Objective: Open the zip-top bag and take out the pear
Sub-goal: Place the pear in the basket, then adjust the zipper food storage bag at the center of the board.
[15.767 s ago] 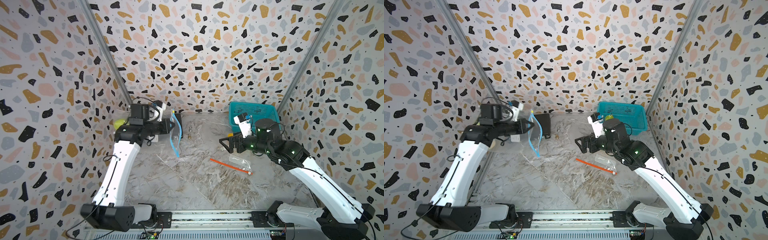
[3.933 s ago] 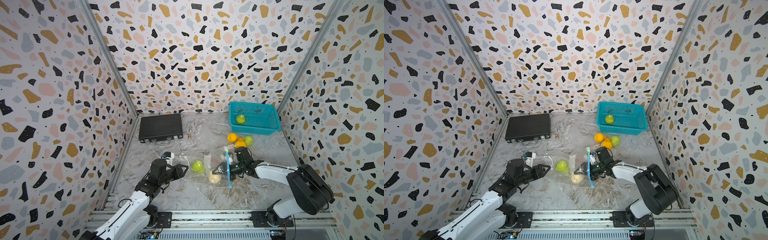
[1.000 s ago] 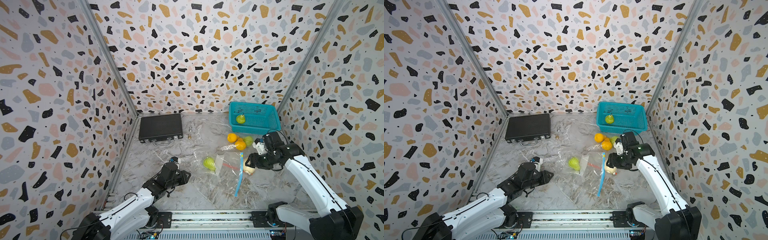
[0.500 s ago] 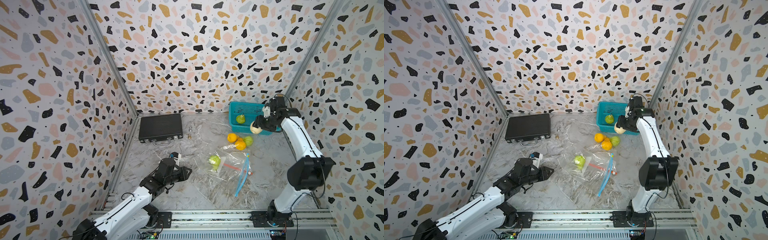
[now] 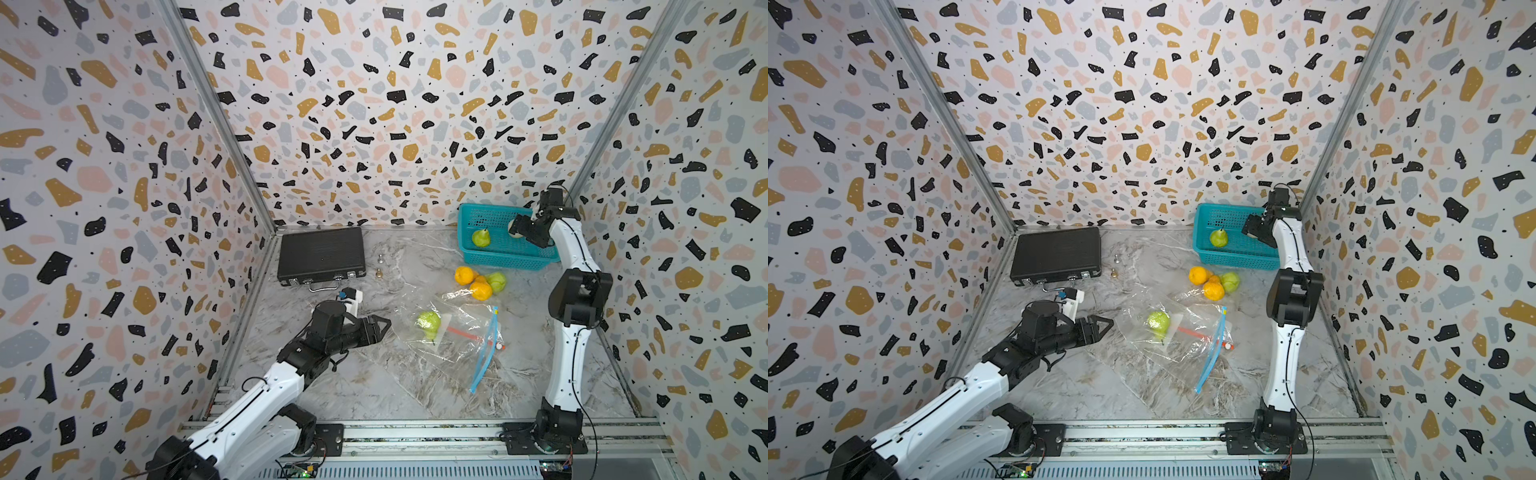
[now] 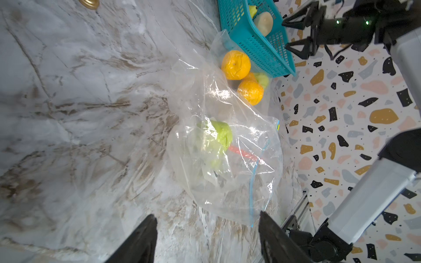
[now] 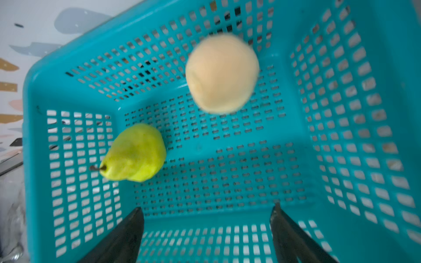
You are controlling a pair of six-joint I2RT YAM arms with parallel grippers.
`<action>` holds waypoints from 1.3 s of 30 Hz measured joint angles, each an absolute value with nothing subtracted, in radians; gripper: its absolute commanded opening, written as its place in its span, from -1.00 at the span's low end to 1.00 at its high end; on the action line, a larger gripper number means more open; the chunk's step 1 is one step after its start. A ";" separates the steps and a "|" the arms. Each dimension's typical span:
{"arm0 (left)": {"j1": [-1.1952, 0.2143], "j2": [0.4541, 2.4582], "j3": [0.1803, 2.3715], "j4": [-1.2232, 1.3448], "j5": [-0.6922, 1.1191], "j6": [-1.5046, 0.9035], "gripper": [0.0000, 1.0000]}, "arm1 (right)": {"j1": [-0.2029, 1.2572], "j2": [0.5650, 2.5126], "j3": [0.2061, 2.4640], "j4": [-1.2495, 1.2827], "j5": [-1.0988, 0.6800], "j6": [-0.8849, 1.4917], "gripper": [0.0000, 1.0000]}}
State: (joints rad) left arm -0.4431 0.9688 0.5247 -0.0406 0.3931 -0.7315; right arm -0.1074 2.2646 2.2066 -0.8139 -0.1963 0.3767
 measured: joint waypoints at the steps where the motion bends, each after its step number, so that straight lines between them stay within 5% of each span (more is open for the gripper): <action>1: -0.432 1.001 0.530 -0.013 0.405 -0.735 0.67 | -0.109 2.197 2.123 -0.807 -0.213 0.379 0.80; 9: -0.405 1.326 0.689 0.171 0.504 -0.701 0.83 | -0.104 1.406 1.339 -0.658 -0.390 0.443 0.74; 16: -0.406 1.551 0.776 0.262 0.598 -0.650 0.82 | -0.105 1.235 0.907 -0.662 -0.474 0.485 0.70; 19: -0.406 1.626 0.773 0.297 0.632 -0.642 0.59 | -0.105 1.175 0.796 -0.657 -0.514 0.513 0.63; 23: -0.408 1.682 0.753 0.379 0.693 -0.658 -0.28 | -0.105 1.073 0.675 -0.642 -0.577 0.546 0.51; 25: -0.413 1.688 0.743 0.404 0.713 -0.660 -0.53 | -0.105 1.048 0.626 -0.623 -0.603 0.561 0.46; 31: -0.418 1.681 0.630 0.484 0.740 -0.661 -0.77 | -0.106 1.007 0.534 -0.609 -0.639 0.585 0.30; 39: -0.376 1.691 0.477 0.598 0.743 -0.733 -0.79 | -0.117 0.824 0.523 -0.629 -0.666 0.630 0.22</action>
State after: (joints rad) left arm -0.3759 1.6905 0.4774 0.5983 0.7429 -0.7334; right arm -0.1169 0.8242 0.5228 -0.6292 -0.6659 0.6300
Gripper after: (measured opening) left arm 0.104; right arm 0.647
